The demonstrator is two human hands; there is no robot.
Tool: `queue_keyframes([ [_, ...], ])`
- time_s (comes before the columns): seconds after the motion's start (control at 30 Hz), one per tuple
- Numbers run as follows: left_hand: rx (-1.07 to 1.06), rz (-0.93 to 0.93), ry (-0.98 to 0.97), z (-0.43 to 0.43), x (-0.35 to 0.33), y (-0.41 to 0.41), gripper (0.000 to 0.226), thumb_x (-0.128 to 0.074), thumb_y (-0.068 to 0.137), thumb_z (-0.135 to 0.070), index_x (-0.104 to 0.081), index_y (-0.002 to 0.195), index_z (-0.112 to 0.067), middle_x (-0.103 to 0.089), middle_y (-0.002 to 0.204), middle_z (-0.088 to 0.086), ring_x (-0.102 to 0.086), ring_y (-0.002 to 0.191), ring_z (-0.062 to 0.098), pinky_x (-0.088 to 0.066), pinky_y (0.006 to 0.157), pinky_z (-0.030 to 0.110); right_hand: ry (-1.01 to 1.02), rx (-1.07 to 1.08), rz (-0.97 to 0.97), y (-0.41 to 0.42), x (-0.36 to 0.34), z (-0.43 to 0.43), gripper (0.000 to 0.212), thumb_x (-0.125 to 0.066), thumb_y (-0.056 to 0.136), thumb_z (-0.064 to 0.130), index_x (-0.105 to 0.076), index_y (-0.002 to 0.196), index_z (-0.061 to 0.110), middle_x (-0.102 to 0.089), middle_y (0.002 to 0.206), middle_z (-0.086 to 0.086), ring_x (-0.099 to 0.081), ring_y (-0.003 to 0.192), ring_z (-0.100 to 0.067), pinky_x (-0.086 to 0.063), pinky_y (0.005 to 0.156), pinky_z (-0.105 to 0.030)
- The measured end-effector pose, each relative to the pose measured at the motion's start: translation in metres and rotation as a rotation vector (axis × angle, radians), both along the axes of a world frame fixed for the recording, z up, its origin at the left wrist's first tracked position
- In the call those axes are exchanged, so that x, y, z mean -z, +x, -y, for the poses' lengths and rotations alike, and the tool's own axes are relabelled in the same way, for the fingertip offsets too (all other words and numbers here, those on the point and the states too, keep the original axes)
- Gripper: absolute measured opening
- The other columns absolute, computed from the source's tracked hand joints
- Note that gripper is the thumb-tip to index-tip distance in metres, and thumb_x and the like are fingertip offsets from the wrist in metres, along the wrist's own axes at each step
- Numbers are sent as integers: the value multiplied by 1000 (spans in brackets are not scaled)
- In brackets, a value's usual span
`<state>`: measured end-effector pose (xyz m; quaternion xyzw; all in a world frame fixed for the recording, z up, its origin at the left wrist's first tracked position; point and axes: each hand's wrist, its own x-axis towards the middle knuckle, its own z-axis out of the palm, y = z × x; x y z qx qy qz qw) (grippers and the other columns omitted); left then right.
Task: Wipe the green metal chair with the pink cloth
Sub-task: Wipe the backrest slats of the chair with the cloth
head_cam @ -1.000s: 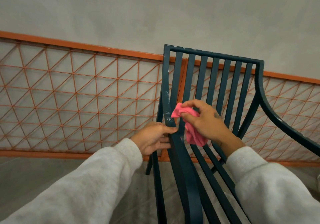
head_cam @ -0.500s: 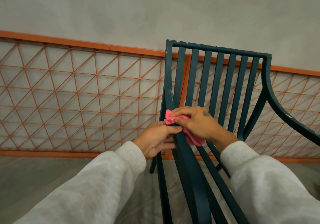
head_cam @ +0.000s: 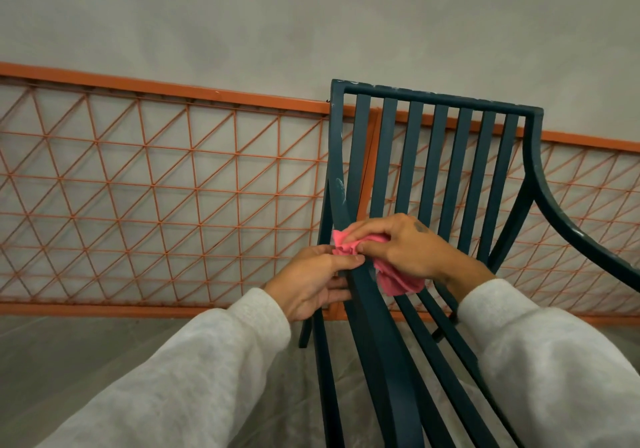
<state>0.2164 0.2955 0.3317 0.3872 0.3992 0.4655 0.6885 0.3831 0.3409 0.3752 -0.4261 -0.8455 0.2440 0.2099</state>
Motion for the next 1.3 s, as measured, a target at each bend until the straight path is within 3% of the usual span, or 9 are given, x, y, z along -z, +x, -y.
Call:
queue_keyframes([
  [0.2,-2,-40,-6,1,-1,-1,31,-67,87,-5,-58,117,-1,-74,96,15,-74,83,23,-62,73,36,109,105,9,-15,4,-24,22,-64,97,22,-75,114,30,-67,129,13,-57,121,-8,-40,113,-33],
  [0.3,-2,-53,-5,0,-1,-2,34,-68,86,-5,-58,118,-1,-73,100,16,-73,87,25,-61,77,37,152,104,109,-24,-1,-30,25,-63,97,26,-72,120,31,-62,138,8,-52,131,-11,-30,113,-21],
  [0.4,5,-46,6,0,0,-3,30,-68,87,-6,-59,115,-3,-73,102,16,-73,91,26,-60,81,39,115,55,108,-22,-3,-24,24,-63,97,23,-75,116,30,-63,135,14,-50,126,0,-25,97,-1],
  [0.6,9,-55,15,0,-1,-2,27,-67,87,-5,-60,113,-6,-73,98,13,-73,88,23,-61,78,38,-159,25,-62,7,-4,-13,21,-67,93,16,-80,101,31,-69,121,22,-61,113,-3,-46,101,-27],
  [0.77,15,-69,5,-1,-1,-2,26,-67,88,-5,-59,113,-2,-73,97,15,-73,83,22,-62,74,37,73,126,-29,-14,-3,-24,22,-65,96,20,-76,114,26,-64,124,18,-56,104,8,-35,79,6],
  [0.87,18,-76,11,-2,-2,-4,27,-67,87,-5,-60,113,-2,-73,98,16,-73,86,24,-61,78,39,36,98,-46,-18,0,-23,22,-65,96,18,-77,113,26,-64,124,20,-54,111,5,-34,81,5],
  [1.03,12,-72,18,-2,0,-3,33,-69,86,-5,-60,118,-5,-73,108,16,-71,100,28,-57,90,46,-210,-6,-86,4,-5,-5,20,-69,92,16,-80,103,28,-70,119,21,-62,115,-2,-44,97,-21],
  [1.2,13,-78,14,-4,0,-3,33,-68,87,-6,-59,118,-2,-73,107,17,-72,96,27,-59,85,42,-118,93,-31,-4,-9,-12,20,-68,93,20,-79,106,30,-66,115,27,-59,103,4,-41,91,-12],
  [1.3,15,-81,13,-3,0,-3,28,-68,87,-6,-59,113,-3,-74,97,14,-73,89,25,-60,82,41,22,186,-51,-23,-2,-24,23,-65,96,21,-74,117,27,-64,127,17,-56,118,-4,-36,93,-5],
])
